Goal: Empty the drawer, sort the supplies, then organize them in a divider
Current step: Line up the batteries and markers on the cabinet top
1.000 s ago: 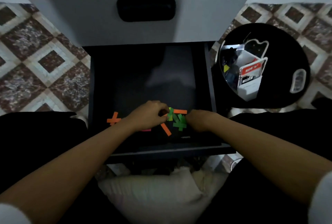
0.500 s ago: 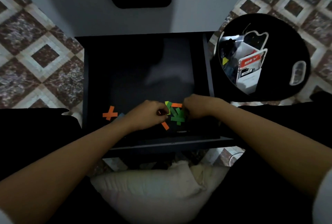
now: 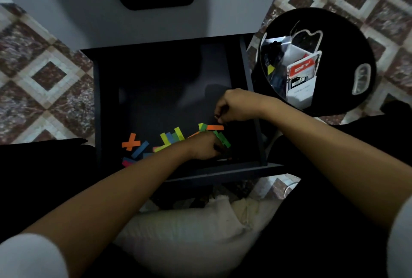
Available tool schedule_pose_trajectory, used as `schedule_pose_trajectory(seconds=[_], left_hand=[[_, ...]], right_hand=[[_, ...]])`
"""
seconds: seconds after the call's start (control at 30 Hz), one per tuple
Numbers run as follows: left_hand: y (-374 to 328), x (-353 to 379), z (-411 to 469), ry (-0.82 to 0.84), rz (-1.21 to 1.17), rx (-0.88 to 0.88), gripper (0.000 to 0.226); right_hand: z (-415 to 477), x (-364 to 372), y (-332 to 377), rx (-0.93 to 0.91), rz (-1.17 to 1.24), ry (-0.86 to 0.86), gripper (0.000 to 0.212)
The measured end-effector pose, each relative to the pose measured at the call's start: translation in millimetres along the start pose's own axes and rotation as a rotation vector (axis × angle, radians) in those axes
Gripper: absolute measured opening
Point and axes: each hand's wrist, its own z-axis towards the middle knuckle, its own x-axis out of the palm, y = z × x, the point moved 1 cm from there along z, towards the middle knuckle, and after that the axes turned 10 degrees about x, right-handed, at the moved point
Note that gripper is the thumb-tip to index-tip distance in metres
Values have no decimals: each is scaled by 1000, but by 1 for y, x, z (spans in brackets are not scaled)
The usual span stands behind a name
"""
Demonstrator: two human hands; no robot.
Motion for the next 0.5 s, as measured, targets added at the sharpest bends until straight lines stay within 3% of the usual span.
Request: schedule_pose_trajectory(seconds=[0.27, 0.5], left_hand=[[3, 8, 5, 143, -8, -33, 31], [5, -4, -12, -4, -135, 15, 25]], right_hand=[[-1, -3, -3, -5, 43, -11, 23], [-1, -5, 0, 5, 179, -34, 17]])
